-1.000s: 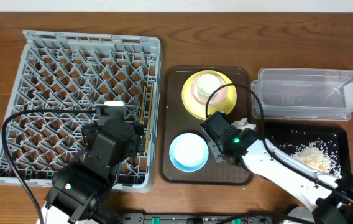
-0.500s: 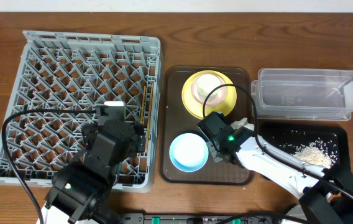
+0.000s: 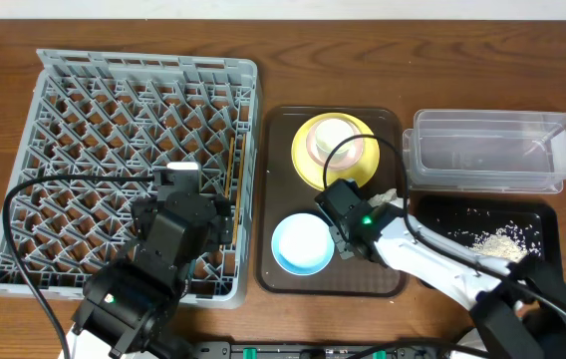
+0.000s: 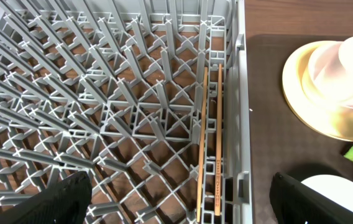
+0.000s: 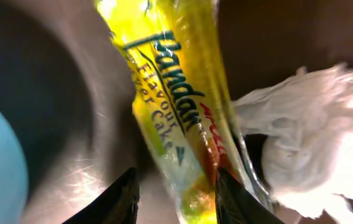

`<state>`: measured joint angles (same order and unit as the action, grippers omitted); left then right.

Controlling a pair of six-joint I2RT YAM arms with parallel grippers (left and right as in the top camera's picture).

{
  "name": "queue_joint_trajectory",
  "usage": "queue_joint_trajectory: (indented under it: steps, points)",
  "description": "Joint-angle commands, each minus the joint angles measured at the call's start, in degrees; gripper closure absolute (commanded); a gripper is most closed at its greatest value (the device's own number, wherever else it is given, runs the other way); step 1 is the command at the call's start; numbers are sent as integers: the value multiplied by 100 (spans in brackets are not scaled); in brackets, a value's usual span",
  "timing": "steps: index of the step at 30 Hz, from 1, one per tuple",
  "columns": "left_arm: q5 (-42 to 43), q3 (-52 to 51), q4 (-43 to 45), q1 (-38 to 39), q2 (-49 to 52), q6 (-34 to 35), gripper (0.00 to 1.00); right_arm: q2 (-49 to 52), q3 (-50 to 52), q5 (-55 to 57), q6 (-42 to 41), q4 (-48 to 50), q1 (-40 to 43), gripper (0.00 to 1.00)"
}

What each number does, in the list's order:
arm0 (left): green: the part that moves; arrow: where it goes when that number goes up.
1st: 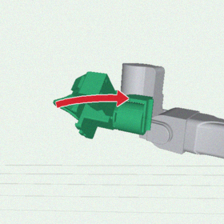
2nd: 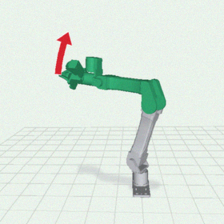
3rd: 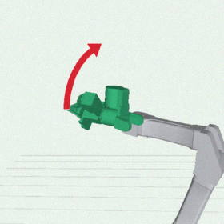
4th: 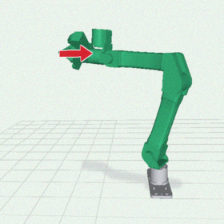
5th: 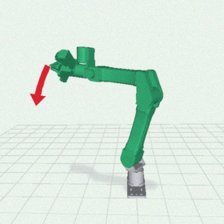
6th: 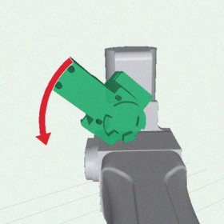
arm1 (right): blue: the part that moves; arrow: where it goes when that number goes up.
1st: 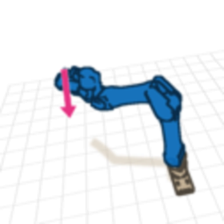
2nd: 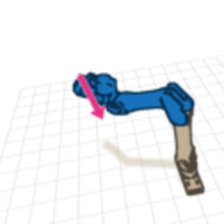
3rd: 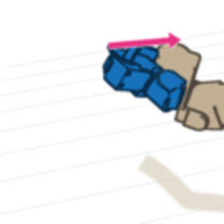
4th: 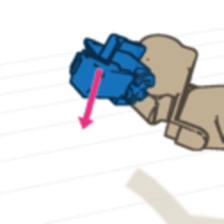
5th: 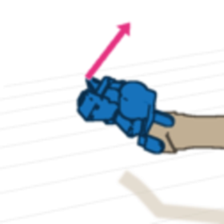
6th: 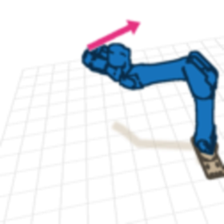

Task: Sort waste into correct bins and load items into the dishwasher
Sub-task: 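Grasp the yellow snack wrapper with the right gripper, then carry the wrapper right and drop it into the clear plastic bin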

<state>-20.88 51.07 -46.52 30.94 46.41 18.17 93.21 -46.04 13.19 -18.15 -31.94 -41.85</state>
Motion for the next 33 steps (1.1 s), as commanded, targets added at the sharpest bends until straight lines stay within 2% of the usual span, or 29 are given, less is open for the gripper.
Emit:
queue_joint_trajectory:
  steps: [1, 3, 5, 10, 17, 23, 27, 33]
  points:
    - [9, 33, -17, -2, -7, 9, 8, 168, 52, 96, 166, -24, 37, 66]
    - [7, 31, -17, -2, -7, 9, 8, 225, 52, 98, 262, -61, 37, 79]
    - [9, 33, -17, -2, -7, 9, 8, 234, 52, 96, 262, -85, 37, 99]
    - [7, 33, -17, -2, -7, 9, 8, 166, -20, 48, 258, -293, 28, 99]
    - [7, 33, -17, -2, -7, 9, 8, -625, -975, -177, 258, -1425, 22, 99]
    - [9, 33, -17, -2, -7, 9, 8, -1504, -1362, 946, 251, -1235, 271, 99]
    - [7, 33, -17, -2, -7, 9, 8, -1773, -1360, 1554, 232, -1200, 907, 99]
    - [7, 33, -17, -2, -7, 9, 8, -1637, -1311, 1405, 234, -804, 2529, 99]
